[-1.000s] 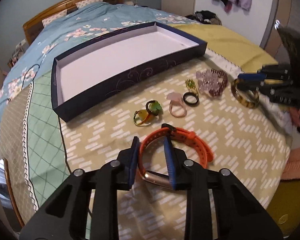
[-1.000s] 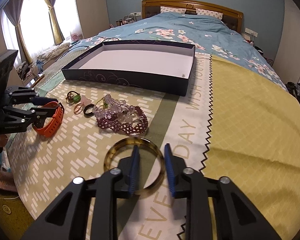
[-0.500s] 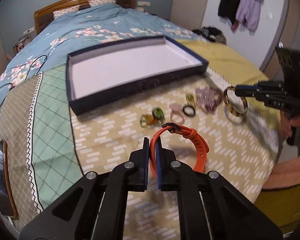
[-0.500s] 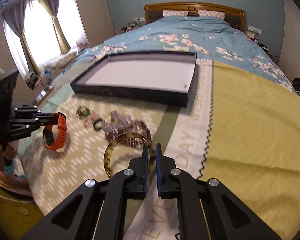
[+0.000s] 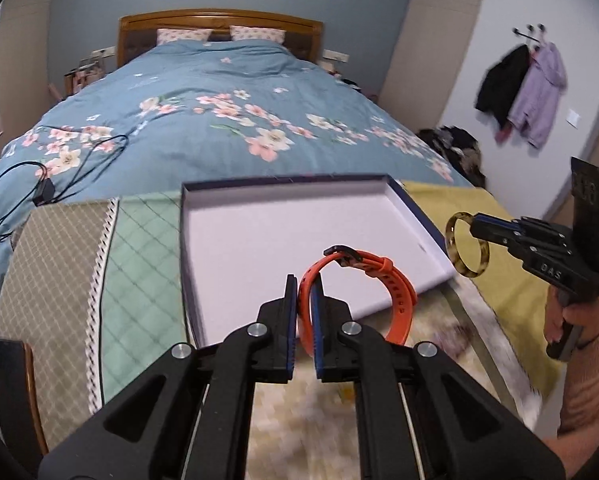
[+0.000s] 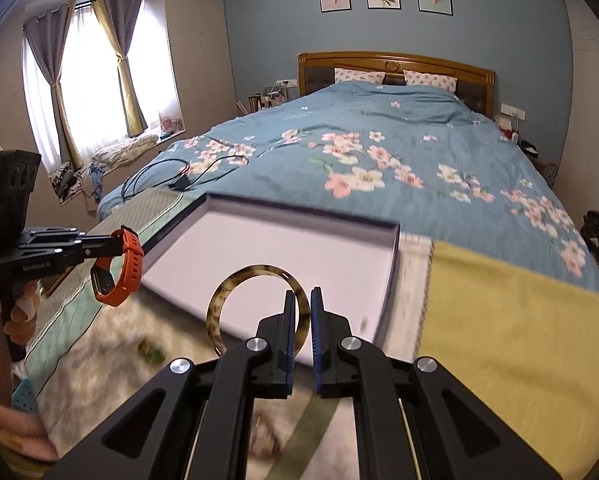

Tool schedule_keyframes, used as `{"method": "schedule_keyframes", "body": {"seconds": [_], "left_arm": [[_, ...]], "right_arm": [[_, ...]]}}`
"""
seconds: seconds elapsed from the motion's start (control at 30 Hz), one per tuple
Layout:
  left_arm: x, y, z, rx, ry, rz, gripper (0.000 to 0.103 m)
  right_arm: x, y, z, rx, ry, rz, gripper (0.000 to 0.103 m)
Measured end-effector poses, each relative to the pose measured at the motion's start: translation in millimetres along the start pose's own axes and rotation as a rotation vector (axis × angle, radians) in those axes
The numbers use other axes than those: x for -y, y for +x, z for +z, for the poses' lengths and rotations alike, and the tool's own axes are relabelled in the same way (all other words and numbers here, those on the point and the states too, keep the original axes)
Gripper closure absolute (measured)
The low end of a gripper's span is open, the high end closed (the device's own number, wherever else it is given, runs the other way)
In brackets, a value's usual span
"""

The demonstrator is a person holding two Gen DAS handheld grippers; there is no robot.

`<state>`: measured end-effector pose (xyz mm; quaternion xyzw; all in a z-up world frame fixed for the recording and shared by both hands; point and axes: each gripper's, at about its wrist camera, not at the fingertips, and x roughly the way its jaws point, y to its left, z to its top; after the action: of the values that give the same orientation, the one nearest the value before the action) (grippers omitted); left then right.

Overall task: Organize jewelry
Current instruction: 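Carry the watch and bangle into the white box and open both tools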

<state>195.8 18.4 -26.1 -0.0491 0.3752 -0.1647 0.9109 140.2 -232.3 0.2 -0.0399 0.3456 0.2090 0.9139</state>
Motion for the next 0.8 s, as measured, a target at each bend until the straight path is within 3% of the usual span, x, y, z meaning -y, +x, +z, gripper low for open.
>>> {"method": "schedule_keyframes", "body": {"seconds": [0.4,0.8], "left_arm": [[-31,87,62,-0.056,-0.13,0.026,0.096],[-53,164,77,-0.158,-0.21,0.082,0.095]], "right_arm": [[17,99,42,-0.088,0.038,-0.059,0.097],[23,149,53,-0.193,0.072,-0.098,0.097]]}}
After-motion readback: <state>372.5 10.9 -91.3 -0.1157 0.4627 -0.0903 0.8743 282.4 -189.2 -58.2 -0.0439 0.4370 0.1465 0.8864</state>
